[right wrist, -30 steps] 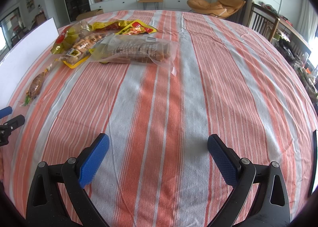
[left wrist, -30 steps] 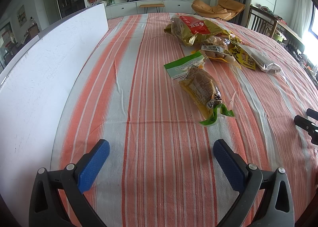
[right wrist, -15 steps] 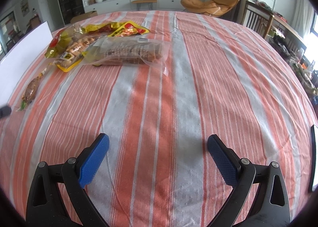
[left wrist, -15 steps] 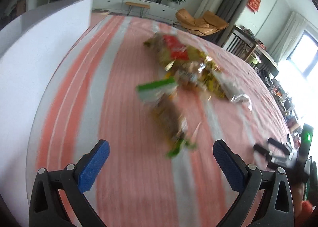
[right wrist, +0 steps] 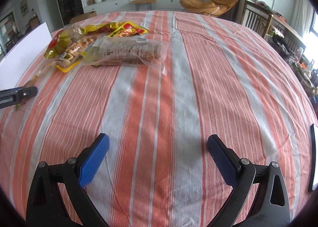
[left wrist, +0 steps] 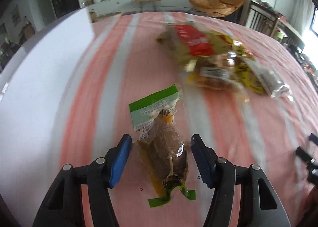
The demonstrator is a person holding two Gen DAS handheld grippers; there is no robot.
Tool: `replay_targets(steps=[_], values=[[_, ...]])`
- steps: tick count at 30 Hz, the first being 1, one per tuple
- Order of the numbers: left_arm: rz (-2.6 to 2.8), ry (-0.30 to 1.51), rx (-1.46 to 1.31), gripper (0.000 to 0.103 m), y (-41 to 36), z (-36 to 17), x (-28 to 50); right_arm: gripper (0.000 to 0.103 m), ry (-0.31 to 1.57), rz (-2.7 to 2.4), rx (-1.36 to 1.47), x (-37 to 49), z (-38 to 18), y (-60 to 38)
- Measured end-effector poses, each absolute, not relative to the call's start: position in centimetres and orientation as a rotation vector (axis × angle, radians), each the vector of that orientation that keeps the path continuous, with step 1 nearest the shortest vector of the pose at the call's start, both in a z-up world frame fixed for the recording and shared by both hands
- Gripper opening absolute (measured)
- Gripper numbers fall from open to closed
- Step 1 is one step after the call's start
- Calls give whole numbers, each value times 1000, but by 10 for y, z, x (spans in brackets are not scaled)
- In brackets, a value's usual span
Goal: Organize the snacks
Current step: 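Return both tools over the remaining snacks on the table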
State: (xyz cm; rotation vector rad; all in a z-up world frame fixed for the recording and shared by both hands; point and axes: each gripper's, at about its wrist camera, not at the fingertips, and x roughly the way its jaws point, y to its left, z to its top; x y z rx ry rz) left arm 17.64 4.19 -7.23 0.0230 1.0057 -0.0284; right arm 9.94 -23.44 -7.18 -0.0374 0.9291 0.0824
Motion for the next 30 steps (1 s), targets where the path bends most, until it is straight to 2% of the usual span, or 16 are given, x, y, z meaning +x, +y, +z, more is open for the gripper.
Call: replay_targets(steps=[6,8,10,14,18,30], values=[[-64,996,28,64,65,-75,173,100,930,83,-37,99,-72,-235],[-60,979,36,71,64,-77,172,100,929,83,-37,99,-72,-234],[-44,970,12,85,67,-80,171,100,930,83,-37,99,-72,-234],[-31,945,9,91,69,-84,167,100,930,83,-37,99,-72,-234],[-14,954,3,103,71,-87,170,100,930,83,-37,100,-72,-235],[-14,954,3,103,71,-87,171,100,930,85,-36,100,-71,-235]])
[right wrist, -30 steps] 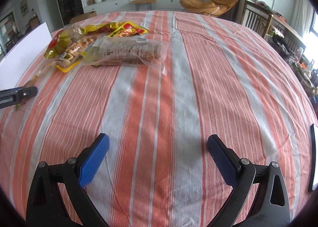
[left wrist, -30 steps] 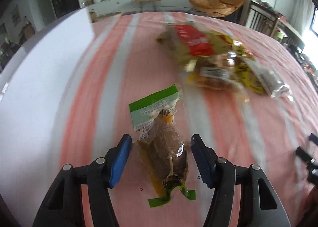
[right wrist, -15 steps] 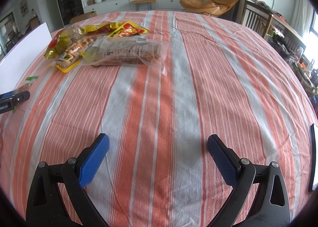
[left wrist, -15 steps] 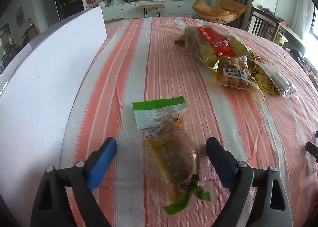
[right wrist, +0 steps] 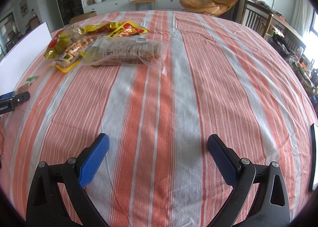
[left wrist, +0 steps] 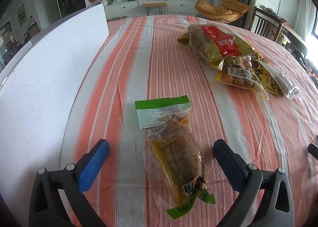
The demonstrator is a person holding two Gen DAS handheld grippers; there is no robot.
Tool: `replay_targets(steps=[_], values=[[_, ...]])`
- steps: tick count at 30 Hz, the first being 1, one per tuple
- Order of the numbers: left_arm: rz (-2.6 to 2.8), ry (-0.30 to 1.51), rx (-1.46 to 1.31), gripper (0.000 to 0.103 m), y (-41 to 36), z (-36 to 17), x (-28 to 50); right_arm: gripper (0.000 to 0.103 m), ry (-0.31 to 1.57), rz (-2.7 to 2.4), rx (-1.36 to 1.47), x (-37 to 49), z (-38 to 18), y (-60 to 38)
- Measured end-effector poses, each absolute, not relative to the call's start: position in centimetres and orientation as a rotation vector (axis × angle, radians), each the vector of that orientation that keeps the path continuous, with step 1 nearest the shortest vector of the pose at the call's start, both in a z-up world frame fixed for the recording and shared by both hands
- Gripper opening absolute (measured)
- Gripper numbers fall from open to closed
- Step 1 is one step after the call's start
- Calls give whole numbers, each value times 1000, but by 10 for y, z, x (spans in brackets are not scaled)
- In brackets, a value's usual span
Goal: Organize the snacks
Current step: 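Return both tools over the remaining snacks on the table, then grasp the clear bag of brown jelly bars with the right tool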
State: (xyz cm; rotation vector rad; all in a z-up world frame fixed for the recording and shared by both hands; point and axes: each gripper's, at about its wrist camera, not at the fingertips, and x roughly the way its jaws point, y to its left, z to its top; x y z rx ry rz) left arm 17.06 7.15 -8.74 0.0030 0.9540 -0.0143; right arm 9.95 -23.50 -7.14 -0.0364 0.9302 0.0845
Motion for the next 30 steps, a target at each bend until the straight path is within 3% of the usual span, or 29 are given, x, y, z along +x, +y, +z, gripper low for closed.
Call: replay_targets(steps=[19,27,30], values=[[-14,954,3,103,72,-88,170,103,951,102,-15,106,-71,-236],[-14,954,1,103,72,-88,171,102,898,216,383,195,-24,-272],[-15,954,1,103,72,-88,171,101,971,213,482,236,-38,-278]])
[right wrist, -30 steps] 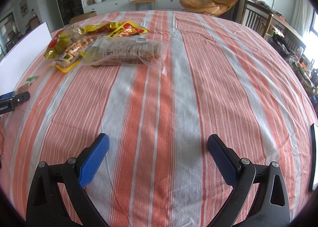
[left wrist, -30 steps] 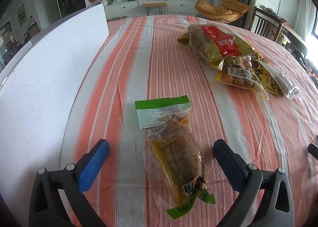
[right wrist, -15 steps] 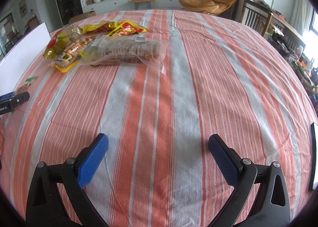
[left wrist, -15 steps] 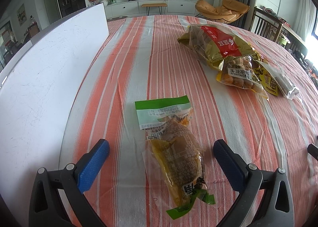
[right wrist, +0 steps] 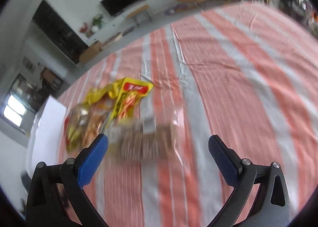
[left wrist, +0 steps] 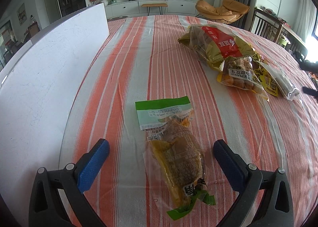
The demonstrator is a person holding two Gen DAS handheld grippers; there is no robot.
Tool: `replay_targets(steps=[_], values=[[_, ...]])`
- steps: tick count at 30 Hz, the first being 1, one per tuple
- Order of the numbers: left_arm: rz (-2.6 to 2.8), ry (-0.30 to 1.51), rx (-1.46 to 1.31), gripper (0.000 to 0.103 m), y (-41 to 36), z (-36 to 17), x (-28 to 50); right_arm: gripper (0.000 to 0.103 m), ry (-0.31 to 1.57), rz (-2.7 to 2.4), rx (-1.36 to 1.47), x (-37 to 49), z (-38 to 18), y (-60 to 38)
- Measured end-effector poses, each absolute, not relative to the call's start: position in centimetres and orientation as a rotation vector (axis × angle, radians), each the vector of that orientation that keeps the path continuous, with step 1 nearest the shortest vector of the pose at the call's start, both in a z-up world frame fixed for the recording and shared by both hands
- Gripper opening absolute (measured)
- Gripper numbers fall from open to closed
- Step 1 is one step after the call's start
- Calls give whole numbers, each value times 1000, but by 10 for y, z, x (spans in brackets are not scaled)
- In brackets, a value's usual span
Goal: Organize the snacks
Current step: 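Grasp the clear bag of brown jelly bars with the right tool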
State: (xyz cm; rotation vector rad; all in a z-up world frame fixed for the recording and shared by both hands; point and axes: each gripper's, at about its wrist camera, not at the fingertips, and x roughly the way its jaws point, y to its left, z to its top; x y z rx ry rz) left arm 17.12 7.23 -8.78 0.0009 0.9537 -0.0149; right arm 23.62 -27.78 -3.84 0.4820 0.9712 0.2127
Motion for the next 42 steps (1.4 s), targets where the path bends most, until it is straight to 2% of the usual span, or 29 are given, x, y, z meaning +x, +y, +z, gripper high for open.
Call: replay_targets(steps=[4,8,9,12,14,20,22,24,25,26,29,37,39,41,42], values=[[-15,954,1,103,72,-88,171,101,1056,295,525,243,-58,-261],[-15,954,1,103,72,-88,171,100,1168,710,517,205,-49,-221],[-15,954,1,103,72,-88,171,100,1151,722,439,197,-40,-216],[-14,954,1,103,72,-88,171,101,1033,611,-35,184,-5,-195],[-15,954,1,103,72,-88,171,101,997,564,-220,191,-2,-183],[-15,954,-1,103,72,-88,171,100,1085,482,-441,237,-50,-136],[-16,954,-2,103,72,-87,171,99,1094,476,-330,246,-57,-145],[-15,954,-2,103,73,-88,172,90,1089,445,-177,246,-55,-161],[-15,954,-1,103,73,-88,172,72,1075,427,-163,242,-54,-163],[-15,954,-1,103,73,-88,172,63,1068,416,-146,234,-52,-167],[-15,954,-2,103,73,-88,171,61,1095,392,-34,206,-51,-188],[-14,954,0,103,73,-88,172,64,1017,267,9,70,-51,-201],[-14,954,0,103,73,-88,172,71,976,249,-16,63,-53,-194],[-14,954,-1,103,73,-88,172,97,953,258,-32,67,-58,-184],[-14,954,-1,103,73,-88,172,98,956,258,-47,73,-59,-182]])
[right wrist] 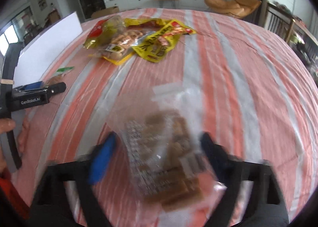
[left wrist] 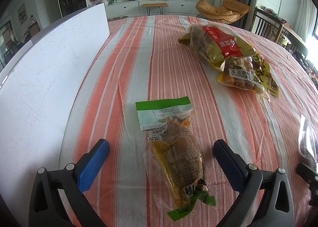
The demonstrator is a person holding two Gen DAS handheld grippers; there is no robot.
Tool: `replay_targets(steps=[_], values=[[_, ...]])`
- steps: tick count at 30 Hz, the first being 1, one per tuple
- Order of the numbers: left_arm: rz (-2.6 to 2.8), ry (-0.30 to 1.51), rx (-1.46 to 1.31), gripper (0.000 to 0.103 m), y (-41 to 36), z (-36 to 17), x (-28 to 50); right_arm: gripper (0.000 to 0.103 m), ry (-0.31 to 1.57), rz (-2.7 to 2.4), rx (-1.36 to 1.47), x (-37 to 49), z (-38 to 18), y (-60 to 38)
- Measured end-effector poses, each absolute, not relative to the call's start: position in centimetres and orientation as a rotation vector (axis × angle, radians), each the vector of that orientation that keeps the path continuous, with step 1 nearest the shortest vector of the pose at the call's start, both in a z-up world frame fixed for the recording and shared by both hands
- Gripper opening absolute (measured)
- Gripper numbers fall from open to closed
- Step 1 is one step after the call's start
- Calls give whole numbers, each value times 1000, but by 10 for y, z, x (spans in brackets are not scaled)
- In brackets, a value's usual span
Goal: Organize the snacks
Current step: 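Grasp the clear bag of brown jelly bars with the right tool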
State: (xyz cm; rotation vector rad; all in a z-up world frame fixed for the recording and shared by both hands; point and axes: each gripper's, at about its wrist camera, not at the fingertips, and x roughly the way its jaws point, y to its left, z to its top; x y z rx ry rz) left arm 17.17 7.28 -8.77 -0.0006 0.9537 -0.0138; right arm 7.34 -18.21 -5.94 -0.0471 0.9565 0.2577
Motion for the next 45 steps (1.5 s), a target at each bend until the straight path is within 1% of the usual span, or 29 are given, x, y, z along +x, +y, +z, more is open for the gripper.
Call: replay_targets(steps=[1,2,4,45], values=[[-14,954,0,103,73,-88,172,99,952,238,-82,77,-61,-178],[-14,954,-1,103,73,-88,172,102,945,232,-103,80,-63,-174],[-14,954,-1,103,73,-88,172,103,949,232,-97,85,-63,-172],[-14,955,0,103,73,-88,172,103,943,223,-98,85,-65,-169]])
